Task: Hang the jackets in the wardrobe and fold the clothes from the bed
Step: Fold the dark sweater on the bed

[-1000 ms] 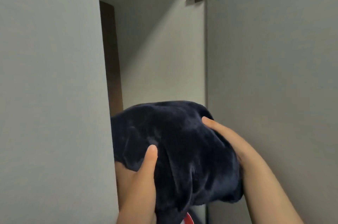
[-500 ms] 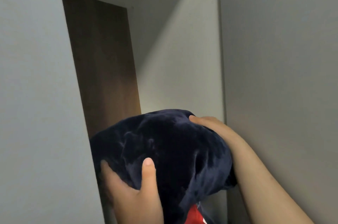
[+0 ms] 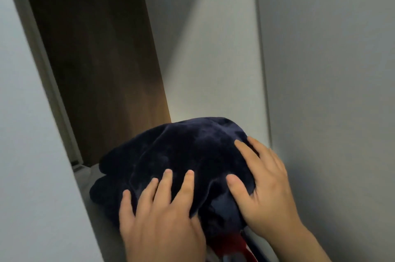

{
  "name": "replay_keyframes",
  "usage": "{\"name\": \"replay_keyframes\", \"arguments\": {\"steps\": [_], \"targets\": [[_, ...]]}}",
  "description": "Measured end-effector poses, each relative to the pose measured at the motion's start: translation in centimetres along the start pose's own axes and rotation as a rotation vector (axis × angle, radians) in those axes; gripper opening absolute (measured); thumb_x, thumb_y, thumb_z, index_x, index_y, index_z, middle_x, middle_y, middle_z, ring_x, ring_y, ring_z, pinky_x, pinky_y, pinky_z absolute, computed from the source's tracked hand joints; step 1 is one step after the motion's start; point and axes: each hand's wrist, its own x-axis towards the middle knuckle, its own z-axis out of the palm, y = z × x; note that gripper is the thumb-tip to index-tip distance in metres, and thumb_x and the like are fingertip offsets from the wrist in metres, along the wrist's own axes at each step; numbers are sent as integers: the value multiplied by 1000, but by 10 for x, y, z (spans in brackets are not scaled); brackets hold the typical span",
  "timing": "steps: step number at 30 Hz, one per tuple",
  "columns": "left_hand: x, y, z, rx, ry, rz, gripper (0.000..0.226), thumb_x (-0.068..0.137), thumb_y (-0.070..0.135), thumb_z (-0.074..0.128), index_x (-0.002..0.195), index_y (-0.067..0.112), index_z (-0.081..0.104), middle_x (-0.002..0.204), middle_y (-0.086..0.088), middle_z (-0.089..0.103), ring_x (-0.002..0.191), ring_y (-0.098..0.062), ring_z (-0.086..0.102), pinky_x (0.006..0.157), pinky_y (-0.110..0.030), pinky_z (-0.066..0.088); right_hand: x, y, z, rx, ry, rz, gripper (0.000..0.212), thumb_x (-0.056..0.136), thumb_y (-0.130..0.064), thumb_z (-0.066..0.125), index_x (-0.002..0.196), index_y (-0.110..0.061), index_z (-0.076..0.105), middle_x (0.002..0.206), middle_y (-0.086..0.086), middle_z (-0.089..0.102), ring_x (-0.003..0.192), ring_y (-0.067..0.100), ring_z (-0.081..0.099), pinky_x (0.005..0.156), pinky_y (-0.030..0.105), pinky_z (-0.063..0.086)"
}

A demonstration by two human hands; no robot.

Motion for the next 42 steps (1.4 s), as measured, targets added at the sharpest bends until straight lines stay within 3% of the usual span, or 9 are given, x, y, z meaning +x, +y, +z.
{"name": "replay_keyframes", "arguments": {"steps": [3,8,14,16,19,23,27,31,42], "targets": [[19,-5,4,116,-34,-59,67,90,43,43,147,53,11,160,18,19,147,-7,18,118,-48,-2,8,-1,3,-44,-104,45,70,81,-72,36,146,-44,35,155,-10,32,142,14,29,116,43,30],[44,16,32,79,-18,-159,52,92,27,41,143,25,35,152,-7,36,144,-27,25,118,-53,12,49,6,29,-169,-324,54,77,80,-78,19,149,-44,21,161,-4,17,144,23,26,114,44,31],[87,17,62,-115,102,-251,39,85,25,42,122,22,53,133,-5,53,130,-27,41,117,-51,18,97,37,63,-105,-455,57,75,84,-72,25,150,-38,22,159,0,22,139,27,35,111,47,34],[96,12,68,-177,142,-289,33,92,30,40,119,20,55,128,-3,57,125,-26,46,115,-50,23,106,44,73,-56,-485,45,71,89,-67,29,151,-34,23,157,2,24,139,27,35,112,48,34],[105,5,76,-193,186,-295,54,98,52,23,123,17,57,129,-5,57,126,-27,45,114,-49,24,108,47,83,-107,-420,2,68,92,-63,30,150,-29,27,151,7,35,134,29,41,110,48,37],[114,-4,84,-182,254,-442,57,99,50,21,137,14,46,146,-11,42,134,-30,37,112,-49,28,98,46,94,-265,-165,-6,69,89,-66,27,143,-25,39,140,12,48,126,34,46,105,48,39],[133,-17,82,-241,245,-684,52,101,43,24,146,17,32,153,-17,32,133,-36,36,106,-50,33,110,46,110,-199,-248,72,67,91,-66,25,150,-33,31,148,7,43,132,33,42,109,49,36],[154,-31,92,-377,115,-825,64,98,57,13,154,27,14,161,-15,15,145,-37,19,114,-59,18,123,45,134,-144,-358,153,65,92,-66,21,152,-38,22,152,7,38,136,35,36,110,52,32],[205,-57,126,-326,59,-832,70,93,63,10,154,29,15,157,-14,27,143,-38,24,112,-61,19,155,68,192,-178,-509,125,68,93,-67,17,153,-37,9,153,9,35,136,33,37,110,49,32]]}}
